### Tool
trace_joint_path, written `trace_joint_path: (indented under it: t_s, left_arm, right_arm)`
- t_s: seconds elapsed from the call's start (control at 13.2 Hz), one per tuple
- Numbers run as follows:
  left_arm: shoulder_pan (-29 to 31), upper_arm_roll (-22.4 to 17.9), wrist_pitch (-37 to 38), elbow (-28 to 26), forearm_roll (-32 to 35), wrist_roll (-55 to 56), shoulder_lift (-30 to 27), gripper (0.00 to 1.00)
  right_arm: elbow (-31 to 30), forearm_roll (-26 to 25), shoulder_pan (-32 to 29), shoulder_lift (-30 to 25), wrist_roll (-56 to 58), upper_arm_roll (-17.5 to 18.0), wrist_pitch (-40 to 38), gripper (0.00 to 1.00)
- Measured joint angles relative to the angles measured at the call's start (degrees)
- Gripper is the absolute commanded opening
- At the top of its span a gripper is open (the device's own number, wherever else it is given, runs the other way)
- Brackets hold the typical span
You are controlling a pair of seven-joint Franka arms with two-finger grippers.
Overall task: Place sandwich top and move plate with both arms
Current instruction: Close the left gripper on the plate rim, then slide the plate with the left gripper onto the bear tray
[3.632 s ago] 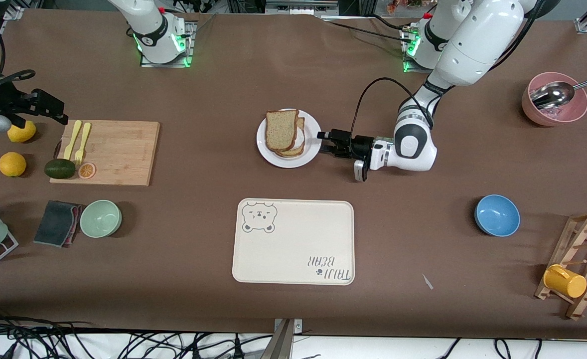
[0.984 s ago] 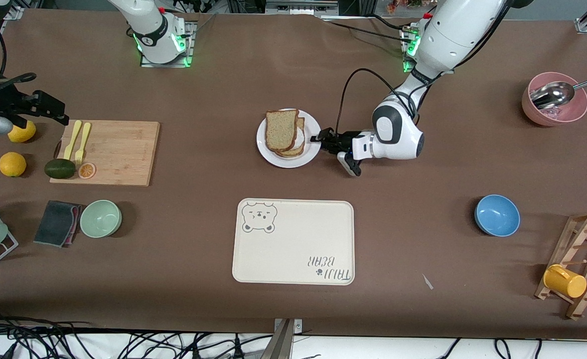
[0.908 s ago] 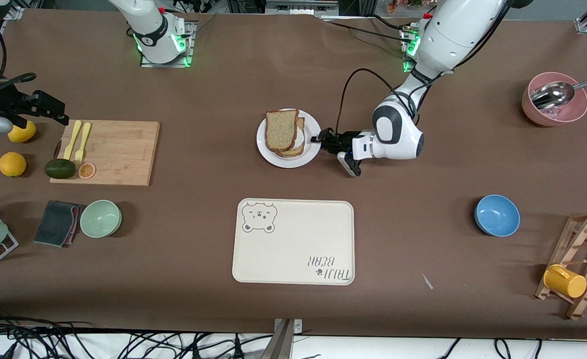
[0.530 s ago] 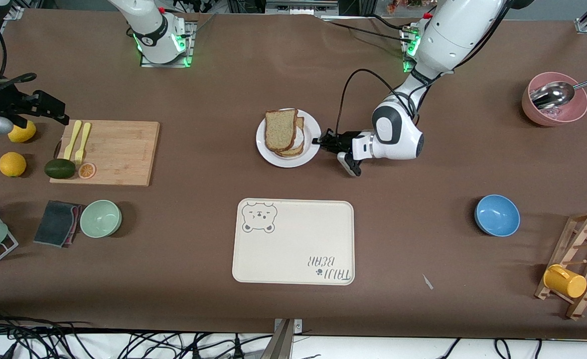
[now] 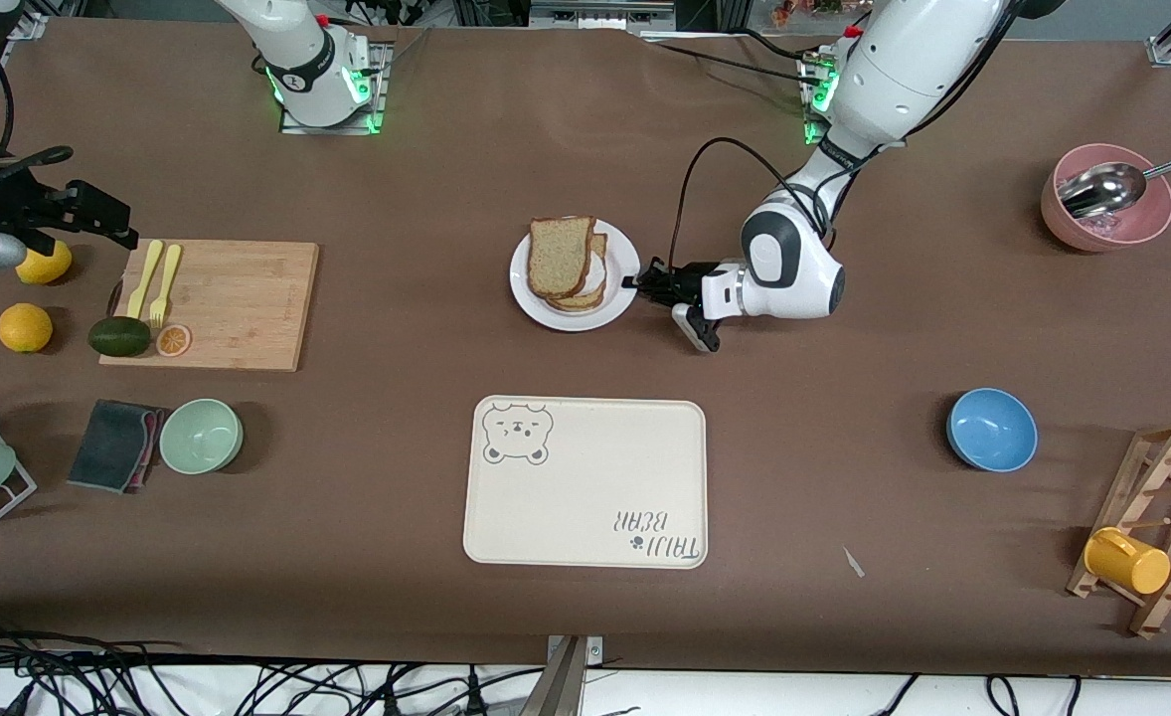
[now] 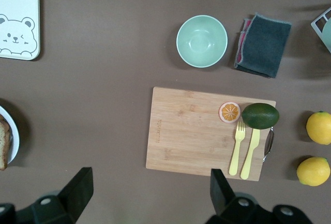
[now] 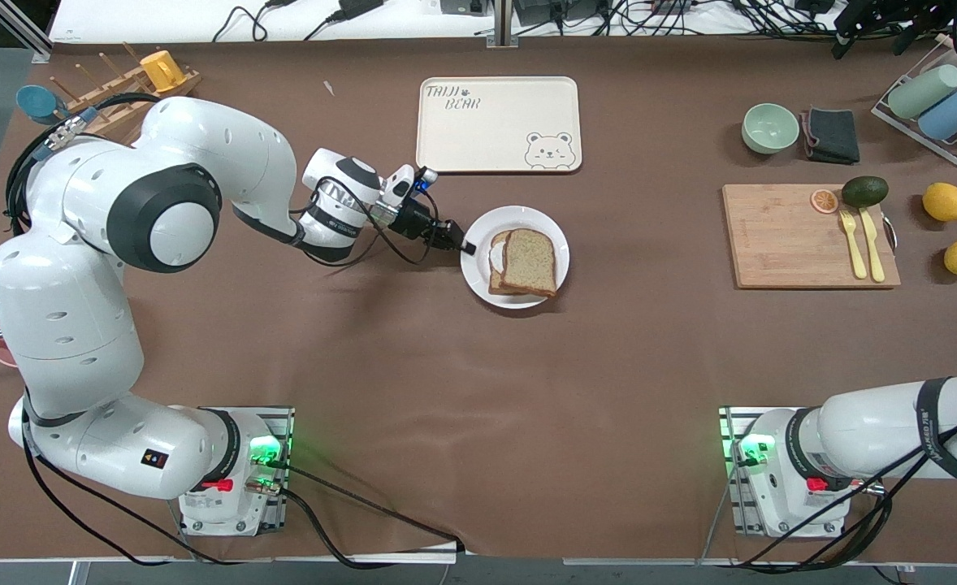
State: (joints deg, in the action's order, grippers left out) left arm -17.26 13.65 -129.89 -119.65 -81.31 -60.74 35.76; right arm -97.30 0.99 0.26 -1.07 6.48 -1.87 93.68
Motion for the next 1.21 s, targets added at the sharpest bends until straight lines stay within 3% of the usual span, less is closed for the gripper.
trace_joint_path:
  t_s: [0.98, 1.21]
  left_arm:
    - [8.9, -0.5, 12.6, 3.3, 0.0, 6.7, -0.8, 0.0]
    - [9.9, -0.8, 12.8, 8.3, 0.0, 14.1, -0.8, 0.0]
  right_arm:
    - [0.0, 0.0, -0.1, 0.0, 0.0, 0.0, 0.0, 1.0]
    - [0.0, 0.0, -0.1, 0.0, 0.0, 0.0, 0.0, 1.0]
